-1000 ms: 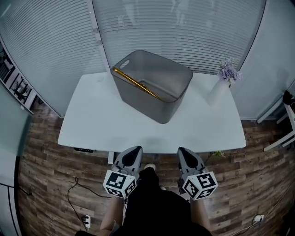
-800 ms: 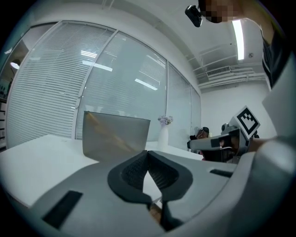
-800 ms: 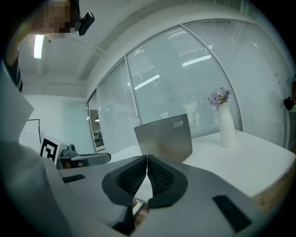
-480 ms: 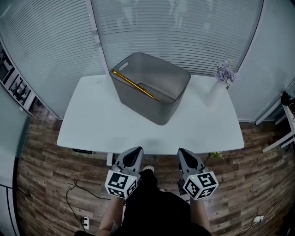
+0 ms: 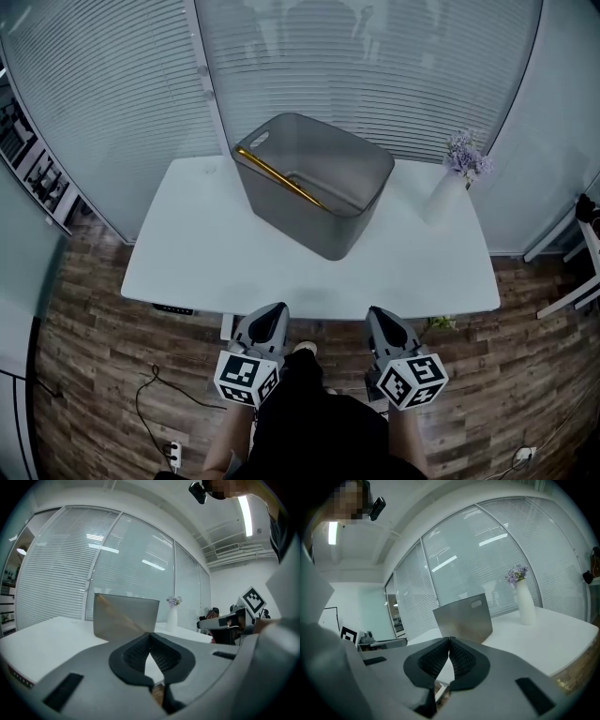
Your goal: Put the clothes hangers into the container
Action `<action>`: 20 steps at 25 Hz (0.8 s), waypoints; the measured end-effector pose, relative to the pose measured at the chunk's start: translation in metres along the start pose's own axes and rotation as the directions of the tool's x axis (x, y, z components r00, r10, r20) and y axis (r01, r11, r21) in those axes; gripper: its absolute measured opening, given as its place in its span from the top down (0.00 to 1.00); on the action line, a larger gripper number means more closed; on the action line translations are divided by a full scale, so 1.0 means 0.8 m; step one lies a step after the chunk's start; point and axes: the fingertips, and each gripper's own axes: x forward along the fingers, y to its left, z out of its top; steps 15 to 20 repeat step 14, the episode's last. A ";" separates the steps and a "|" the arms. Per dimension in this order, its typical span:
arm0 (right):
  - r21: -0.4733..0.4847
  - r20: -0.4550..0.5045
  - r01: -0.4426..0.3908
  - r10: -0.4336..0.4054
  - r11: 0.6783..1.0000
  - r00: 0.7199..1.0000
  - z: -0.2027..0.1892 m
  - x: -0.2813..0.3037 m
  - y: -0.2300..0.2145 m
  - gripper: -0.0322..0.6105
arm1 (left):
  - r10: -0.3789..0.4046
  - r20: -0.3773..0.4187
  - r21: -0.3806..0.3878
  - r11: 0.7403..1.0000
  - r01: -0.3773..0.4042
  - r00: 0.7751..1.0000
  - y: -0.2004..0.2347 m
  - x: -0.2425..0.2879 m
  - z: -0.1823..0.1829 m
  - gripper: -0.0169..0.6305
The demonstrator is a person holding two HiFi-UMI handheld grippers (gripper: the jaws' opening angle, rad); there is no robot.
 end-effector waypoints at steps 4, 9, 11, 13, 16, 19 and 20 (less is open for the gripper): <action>-0.002 -0.006 0.002 -0.002 1.000 1.000 -0.001 0.001 0.000 0.91 | 0.014 -0.001 -0.007 1.000 -0.014 1.000 0.004 0.000 -0.002 0.96; 0.004 -0.011 0.000 0.000 1.000 1.000 -0.003 -0.002 -0.003 0.91 | 0.015 -0.003 -0.007 1.000 -0.015 1.000 0.001 0.003 -0.002 0.96; 0.008 -0.011 -0.001 0.001 1.000 1.000 -0.003 -0.001 -0.005 0.91 | 0.014 -0.004 -0.006 1.000 -0.014 1.000 0.000 0.004 -0.002 0.96; 0.014 -0.011 -0.002 0.003 1.000 1.000 -0.004 0.000 -0.005 0.91 | 0.014 -0.006 -0.007 1.000 -0.014 1.000 0.000 0.005 -0.003 0.96; 0.016 -0.011 -0.003 0.004 1.000 1.000 -0.004 0.001 -0.005 0.91 | 0.014 -0.007 -0.007 1.000 -0.014 1.000 0.001 0.005 -0.004 0.96; 0.016 -0.011 -0.003 0.004 1.000 1.000 -0.004 0.001 -0.005 0.91 | 0.014 -0.007 -0.007 1.000 -0.014 1.000 0.001 0.005 -0.004 0.96; 0.016 -0.011 -0.003 0.004 1.000 1.000 -0.004 0.001 -0.005 0.91 | 0.014 -0.007 -0.007 1.000 -0.014 1.000 0.001 0.005 -0.004 0.96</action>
